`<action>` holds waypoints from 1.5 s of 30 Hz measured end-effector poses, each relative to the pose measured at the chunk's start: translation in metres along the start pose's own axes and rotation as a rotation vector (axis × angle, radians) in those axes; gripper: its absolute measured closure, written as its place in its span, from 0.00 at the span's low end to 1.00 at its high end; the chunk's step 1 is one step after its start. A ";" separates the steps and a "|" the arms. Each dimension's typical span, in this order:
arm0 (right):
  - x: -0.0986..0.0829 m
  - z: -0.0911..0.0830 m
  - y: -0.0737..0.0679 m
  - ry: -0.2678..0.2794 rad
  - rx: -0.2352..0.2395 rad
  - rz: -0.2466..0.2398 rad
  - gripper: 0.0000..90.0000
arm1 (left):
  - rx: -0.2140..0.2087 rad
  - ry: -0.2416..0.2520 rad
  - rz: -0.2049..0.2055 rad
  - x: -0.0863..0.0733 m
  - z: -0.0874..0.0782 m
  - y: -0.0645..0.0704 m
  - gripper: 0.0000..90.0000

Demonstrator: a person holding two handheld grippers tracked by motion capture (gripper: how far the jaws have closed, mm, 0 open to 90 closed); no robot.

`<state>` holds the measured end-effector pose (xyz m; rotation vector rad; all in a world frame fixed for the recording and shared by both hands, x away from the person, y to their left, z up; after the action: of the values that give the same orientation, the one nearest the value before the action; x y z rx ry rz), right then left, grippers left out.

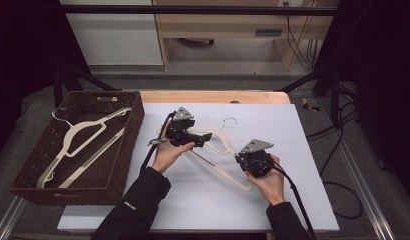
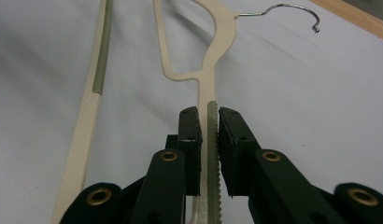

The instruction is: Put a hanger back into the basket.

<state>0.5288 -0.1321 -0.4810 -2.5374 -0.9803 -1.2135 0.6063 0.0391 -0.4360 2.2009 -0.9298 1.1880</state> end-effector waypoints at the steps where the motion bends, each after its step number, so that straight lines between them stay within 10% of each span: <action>1: 0.002 -0.002 -0.001 0.003 -0.003 -0.011 0.89 | 0.007 -0.011 0.006 0.001 0.005 0.000 0.16; 24: 0.012 -0.016 -0.006 0.046 -0.019 -0.072 0.89 | 0.032 -0.065 0.016 0.020 0.057 -0.005 0.24; 45: 0.013 -0.021 -0.009 0.058 -0.011 -0.090 0.89 | 0.005 -0.148 0.024 0.009 0.090 0.000 0.69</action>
<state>0.5157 -0.1279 -0.4587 -2.4757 -1.0882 -1.3126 0.6581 -0.0238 -0.4743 2.3136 -1.0158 1.0500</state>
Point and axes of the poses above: each handheld gripper's, and its own axes: z roughly forward along the jaws, x roughly out of its top, y roughly to its right, the point moved 8 cm from there along z, roughly forward along the jaws
